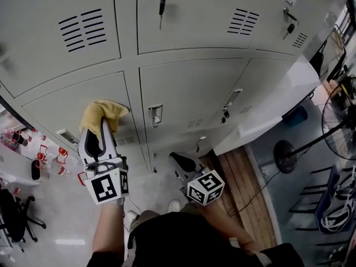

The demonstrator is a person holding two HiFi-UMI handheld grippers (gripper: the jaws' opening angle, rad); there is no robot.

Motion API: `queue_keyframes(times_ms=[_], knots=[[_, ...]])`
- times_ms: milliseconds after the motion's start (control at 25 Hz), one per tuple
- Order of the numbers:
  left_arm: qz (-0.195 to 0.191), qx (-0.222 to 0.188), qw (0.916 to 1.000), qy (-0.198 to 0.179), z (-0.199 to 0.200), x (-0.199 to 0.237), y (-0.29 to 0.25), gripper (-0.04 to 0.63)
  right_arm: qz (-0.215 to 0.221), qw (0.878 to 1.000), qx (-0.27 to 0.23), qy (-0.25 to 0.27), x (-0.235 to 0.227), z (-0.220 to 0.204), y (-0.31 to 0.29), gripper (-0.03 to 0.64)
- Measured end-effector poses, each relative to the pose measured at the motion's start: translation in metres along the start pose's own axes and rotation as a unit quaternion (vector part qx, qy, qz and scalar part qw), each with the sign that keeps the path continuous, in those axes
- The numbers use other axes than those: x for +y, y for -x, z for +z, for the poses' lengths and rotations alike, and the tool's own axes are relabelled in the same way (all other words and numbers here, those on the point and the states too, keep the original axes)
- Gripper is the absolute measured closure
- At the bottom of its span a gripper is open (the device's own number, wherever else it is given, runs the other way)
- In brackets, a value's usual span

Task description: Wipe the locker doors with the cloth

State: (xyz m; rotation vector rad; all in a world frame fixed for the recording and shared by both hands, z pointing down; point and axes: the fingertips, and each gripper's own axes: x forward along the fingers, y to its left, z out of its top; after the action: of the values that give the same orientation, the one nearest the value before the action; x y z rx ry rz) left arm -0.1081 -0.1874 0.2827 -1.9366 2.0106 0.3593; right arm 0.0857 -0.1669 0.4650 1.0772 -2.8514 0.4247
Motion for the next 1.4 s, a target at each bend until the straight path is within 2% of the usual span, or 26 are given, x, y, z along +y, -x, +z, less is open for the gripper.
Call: queue_keyframes(times_ms=[520,760,880,1040,1400], knots=[[-0.06,0.002,0.9981,0.01,-0.011,-0.053,-0.01,0.482,-0.044,0.999,-0.005,-0.009,-0.022,-0.002,0.03,0.586],[-0.095,0.032,0.9949,-0.014,-0.023,-0.06,-0.006,0.482,-0.055,0.998,-0.005,-0.01,-0.009,-0.005,0.029,0.586],[-0.107,0.047,0.9928,-0.024,-0.03,-0.057,-0.002,0.482,-0.056,0.998,-0.003,-0.006,0.002,-0.007,0.024,0.586],[-0.119,0.072,0.99,-0.023,-0.039,-0.047,0.004,0.482,-0.059,0.998,0.007,0.03,0.022,-0.01,0.017,0.586],[-0.121,0.091,0.9876,-0.04,-0.043,-0.01,0.018,0.482,-0.039,0.999,0.015,0.021,0.058,-0.019,-0.009,0.586]])
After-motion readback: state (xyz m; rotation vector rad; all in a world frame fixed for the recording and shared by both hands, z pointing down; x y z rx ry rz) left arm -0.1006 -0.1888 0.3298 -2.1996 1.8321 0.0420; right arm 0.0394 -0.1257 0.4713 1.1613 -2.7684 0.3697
